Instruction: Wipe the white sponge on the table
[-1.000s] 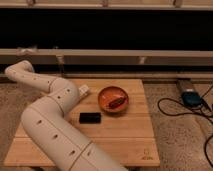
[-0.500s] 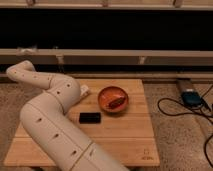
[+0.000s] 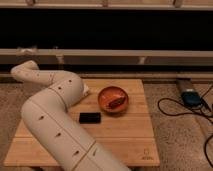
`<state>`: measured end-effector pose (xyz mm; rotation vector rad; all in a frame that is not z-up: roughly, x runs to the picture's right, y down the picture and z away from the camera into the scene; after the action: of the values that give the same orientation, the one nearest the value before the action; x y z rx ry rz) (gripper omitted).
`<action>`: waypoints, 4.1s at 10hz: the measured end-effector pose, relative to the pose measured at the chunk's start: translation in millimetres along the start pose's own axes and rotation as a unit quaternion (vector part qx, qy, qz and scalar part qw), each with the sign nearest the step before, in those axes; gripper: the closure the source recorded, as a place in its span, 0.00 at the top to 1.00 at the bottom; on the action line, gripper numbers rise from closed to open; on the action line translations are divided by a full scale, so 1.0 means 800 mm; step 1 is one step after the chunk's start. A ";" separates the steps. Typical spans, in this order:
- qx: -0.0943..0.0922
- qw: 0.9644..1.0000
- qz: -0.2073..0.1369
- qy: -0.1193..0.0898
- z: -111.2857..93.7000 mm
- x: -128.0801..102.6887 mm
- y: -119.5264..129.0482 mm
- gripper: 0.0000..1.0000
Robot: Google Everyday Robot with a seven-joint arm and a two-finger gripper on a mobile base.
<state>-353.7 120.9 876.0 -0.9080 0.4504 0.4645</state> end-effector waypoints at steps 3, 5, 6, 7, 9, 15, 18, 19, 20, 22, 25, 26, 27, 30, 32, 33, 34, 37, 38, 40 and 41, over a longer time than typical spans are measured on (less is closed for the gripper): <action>0.000 0.999 0.034 -0.010 -0.008 0.010 -0.024 0.00; -0.002 0.999 0.050 -0.014 -0.013 0.011 -0.039 0.00; -0.002 0.998 0.058 -0.016 -0.015 0.012 -0.046 0.00; -0.002 0.998 0.063 -0.016 -0.015 0.012 -0.052 0.00; -0.004 0.997 0.075 -0.013 -0.013 0.012 -0.065 0.00; -0.003 0.996 0.090 -0.002 0.000 0.007 -0.093 0.00; -0.001 0.996 0.089 -0.009 -0.003 0.003 -0.095 0.00; 0.000 0.996 0.087 -0.028 -0.010 -0.004 -0.105 0.00; 0.000 0.996 0.084 -0.032 -0.011 -0.005 -0.114 0.00; -0.001 0.997 0.068 -0.035 -0.011 -0.010 -0.114 0.00; -0.001 0.997 0.066 -0.036 -0.011 -0.009 -0.116 0.00; -0.001 0.997 0.067 -0.035 -0.009 -0.008 -0.117 0.00; -0.001 0.997 0.066 -0.035 -0.009 -0.008 -0.116 0.00; -0.010 0.999 0.020 -0.028 -0.002 -0.024 -0.083 0.00; -0.018 0.999 -0.014 -0.024 0.002 -0.031 -0.063 0.00; -0.022 0.999 -0.031 -0.019 0.005 -0.034 -0.051 0.00; -0.026 0.998 -0.049 -0.013 0.005 -0.035 -0.039 0.00; -0.025 0.996 -0.082 -0.005 0.009 -0.024 0.000 0.00; -0.025 0.996 -0.085 -0.001 0.006 -0.019 0.004 0.00; -0.025 0.996 -0.090 0.011 0.005 -0.010 0.012 0.00; -0.025 0.995 -0.093 0.016 0.005 -0.007 0.018 0.00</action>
<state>-365.6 130.7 871.4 -0.9964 0.3812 0.2928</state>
